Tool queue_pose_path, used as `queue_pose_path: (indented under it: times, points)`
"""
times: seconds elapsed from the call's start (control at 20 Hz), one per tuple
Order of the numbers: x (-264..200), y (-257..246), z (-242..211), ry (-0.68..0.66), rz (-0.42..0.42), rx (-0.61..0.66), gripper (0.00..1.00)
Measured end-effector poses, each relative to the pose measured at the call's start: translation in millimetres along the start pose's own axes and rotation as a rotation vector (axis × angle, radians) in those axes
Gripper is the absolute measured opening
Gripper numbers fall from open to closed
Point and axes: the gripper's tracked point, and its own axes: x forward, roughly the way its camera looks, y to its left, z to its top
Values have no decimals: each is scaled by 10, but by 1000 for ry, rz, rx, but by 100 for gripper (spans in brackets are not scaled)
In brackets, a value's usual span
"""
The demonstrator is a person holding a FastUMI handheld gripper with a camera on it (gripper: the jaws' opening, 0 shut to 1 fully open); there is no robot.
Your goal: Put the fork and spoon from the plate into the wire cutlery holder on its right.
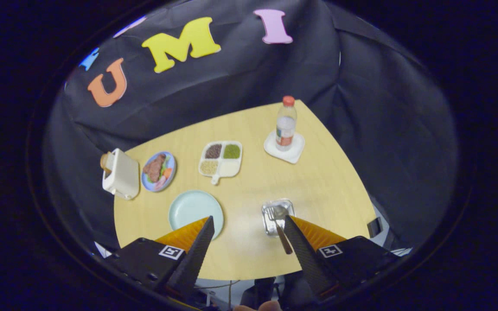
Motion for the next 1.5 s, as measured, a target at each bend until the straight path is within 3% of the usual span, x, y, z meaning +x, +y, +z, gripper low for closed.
queue_pose_path:
  times: [0.3, 0.55, 0.95, 1.15, 1.5]
  points:
    - [-1003, 599, 1062, -476, 99, -128, 96]
    - [-1635, 890, 1403, -766, 152, -247, 96]
    - [-1955, 1103, 1423, -910, 205, -197, 96]
    - [-2011, 1203, 1293, -909, 218, -186, 96]
    - [-2160, 1048, 1315, -952, 181, -204, 96]
